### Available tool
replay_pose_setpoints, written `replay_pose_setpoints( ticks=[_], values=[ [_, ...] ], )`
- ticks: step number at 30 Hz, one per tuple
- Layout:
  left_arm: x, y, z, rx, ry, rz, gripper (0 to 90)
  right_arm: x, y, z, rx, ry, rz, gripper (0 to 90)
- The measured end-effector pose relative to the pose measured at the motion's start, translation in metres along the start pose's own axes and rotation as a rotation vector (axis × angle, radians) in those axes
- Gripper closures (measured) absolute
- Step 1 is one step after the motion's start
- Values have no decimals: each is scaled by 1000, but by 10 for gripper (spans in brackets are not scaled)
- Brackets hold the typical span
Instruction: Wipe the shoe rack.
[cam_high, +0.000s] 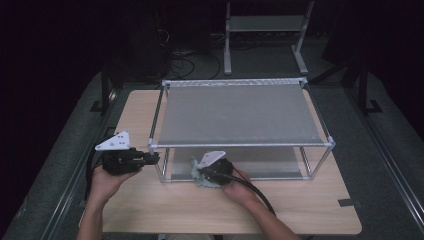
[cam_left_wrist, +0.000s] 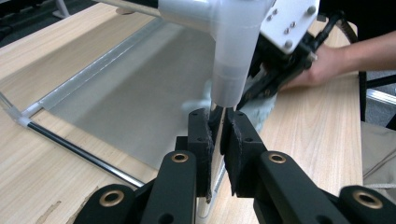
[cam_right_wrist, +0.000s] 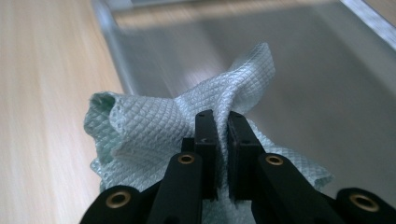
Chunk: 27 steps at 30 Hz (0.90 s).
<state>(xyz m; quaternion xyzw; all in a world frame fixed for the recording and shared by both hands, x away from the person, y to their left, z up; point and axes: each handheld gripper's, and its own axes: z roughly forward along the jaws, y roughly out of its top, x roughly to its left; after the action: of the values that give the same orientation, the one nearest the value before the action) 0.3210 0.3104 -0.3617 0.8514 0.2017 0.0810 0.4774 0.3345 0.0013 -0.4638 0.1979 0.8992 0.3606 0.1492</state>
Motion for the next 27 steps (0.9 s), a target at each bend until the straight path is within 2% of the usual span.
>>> replay_pose_setpoints(
  ticks=[1,2,3,5,8,10,11,12,13,16,17,18,20,21,27],
  values=[
    [0,0,1,-3,-4,-1,810,-7,-5,-3,-21,2,15,840],
    [0,0,1,-3,-4,-1,810,-7,-5,-3,-21,2,15,840],
    [-1,0,1,0,0,-2,810,-8,-3,1,-17,-13,-17,839],
    [-1,0,1,1,2,-3,810,-3,2,5,-23,-5,1,840],
    [-1,-1,-2,4,1,-2,811,-5,-1,2,-14,-4,-8,840],
    [-1,-1,-2,3,0,-4,811,-5,-5,-3,-11,-6,9,840],
    [-2,-1,-2,2,3,-3,810,-13,-15,-11,-14,-19,16,840],
    [-2,-1,-2,2,3,-3,810,-13,-15,-11,-14,-19,16,840],
    [-2,-1,-2,-1,2,-4,810,-14,-17,-12,-11,-20,36,840],
    [-2,-1,-4,11,13,-4,810,-11,-10,-5,-13,-26,21,840],
    [-1,-3,-9,14,24,-11,811,-7,-5,0,-16,-22,9,840],
    [1,-5,-12,9,19,-19,810,-8,-4,2,-26,-11,1,840],
    [1,-7,-13,6,20,-20,810,-8,-4,2,-26,-1,12,841],
    [1,-7,-13,6,19,-20,810,-9,-7,-1,-19,-11,-2,841],
    [0,-7,-14,13,27,-18,811,-16,-17,-11,-2,-26,12,841]
  ],
)
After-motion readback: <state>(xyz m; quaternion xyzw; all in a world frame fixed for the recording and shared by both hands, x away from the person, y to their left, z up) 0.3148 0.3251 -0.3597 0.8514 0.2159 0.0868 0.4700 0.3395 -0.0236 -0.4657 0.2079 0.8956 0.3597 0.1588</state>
